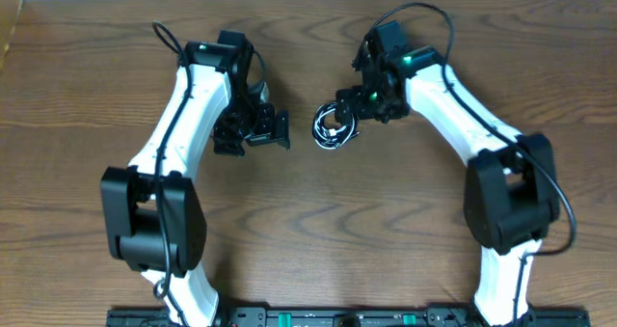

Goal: Untangle cables
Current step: 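Move both grippers toward the cable bundle from either side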

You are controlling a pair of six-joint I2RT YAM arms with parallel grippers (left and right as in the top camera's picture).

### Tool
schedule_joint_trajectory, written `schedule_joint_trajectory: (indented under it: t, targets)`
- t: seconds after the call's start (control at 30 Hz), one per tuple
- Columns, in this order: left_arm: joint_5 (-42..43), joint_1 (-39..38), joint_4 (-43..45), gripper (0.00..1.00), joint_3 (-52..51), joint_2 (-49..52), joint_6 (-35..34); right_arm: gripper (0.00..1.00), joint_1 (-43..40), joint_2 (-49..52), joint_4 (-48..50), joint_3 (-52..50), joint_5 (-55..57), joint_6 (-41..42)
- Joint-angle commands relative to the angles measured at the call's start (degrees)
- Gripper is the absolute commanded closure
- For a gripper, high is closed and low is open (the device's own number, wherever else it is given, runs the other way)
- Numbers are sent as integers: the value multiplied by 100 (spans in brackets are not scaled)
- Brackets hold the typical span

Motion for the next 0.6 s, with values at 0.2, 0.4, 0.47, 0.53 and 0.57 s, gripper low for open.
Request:
schedule_joint_trajectory:
  t: [0.2,0.4,0.47,0.53,0.57]
  targets:
    - [-57,-17,197,2,20,229,-48,48,22,520,654,55,-146,-227]
    - [-57,-20,369,2,20,229,-70,51,55,658,1163,52,-144,-518]
    - [-57,-22,369,2,20,229,-70,54,57,658,1241,52,-146,-745]
    - [-57,-22,372,2,20,229,-70,62,57,658,1241,50,-146,-743]
    - [-57,-22,374,2,20,229,-70,67,57,658,1241,35,-149,-743]
